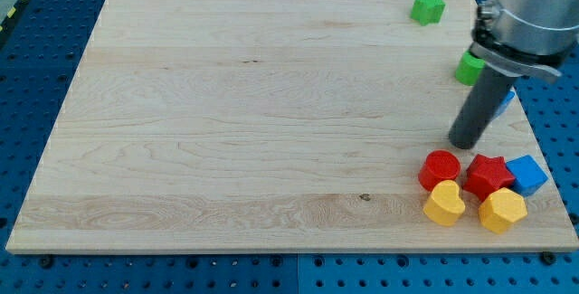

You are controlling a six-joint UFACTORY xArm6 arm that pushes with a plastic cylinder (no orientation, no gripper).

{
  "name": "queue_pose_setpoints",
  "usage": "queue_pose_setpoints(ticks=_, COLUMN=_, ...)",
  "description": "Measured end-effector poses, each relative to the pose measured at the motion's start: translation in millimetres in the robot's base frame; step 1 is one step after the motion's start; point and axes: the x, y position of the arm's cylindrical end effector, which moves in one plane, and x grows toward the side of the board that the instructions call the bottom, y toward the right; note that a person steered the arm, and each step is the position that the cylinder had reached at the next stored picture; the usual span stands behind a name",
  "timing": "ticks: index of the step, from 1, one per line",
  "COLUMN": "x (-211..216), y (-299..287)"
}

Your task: Push the blue triangle towards the blue cube

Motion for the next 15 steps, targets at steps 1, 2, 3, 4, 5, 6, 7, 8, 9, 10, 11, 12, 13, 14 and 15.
queue_pose_setpoints(ticks=1, x=-0.7, y=41.9)
queue_pose_setpoints(ticks=2, x=-19.3, y=81.6)
queue_pose_setpoints(ticks=3, x=-59.4, y=86.2)
queue_pose_setpoints(ticks=4, x=-77.7, y=68.7)
queue_pose_setpoints(ticks=5, x=-74.6, y=63.7)
queue_pose_setpoints(ticks=6, x=-65.5, y=49.6)
queue_pose_setpoints(ticks=7, x=-55.5, y=36.4)
queue_pose_setpoints(ticks=8, x=-59.3, y=30.2)
queue_pose_setpoints(ticks=9, x=-62.6, y=13.0)
queue_pose_setpoints(ticks=10, x=-47.4, y=9.3)
queue_pose_setpoints(ticks=11, x=-25.3, y=9.3)
queue_pose_setpoints(ticks=12, x=-9.8, y=9.3)
queue_pose_setpoints(ticks=13, x=-8.4, y=9.3)
queue_pose_setpoints(ticks=14, x=-6.0, y=9.3)
queue_pose_setpoints(ticks=15, x=-5.4, y=9.3)
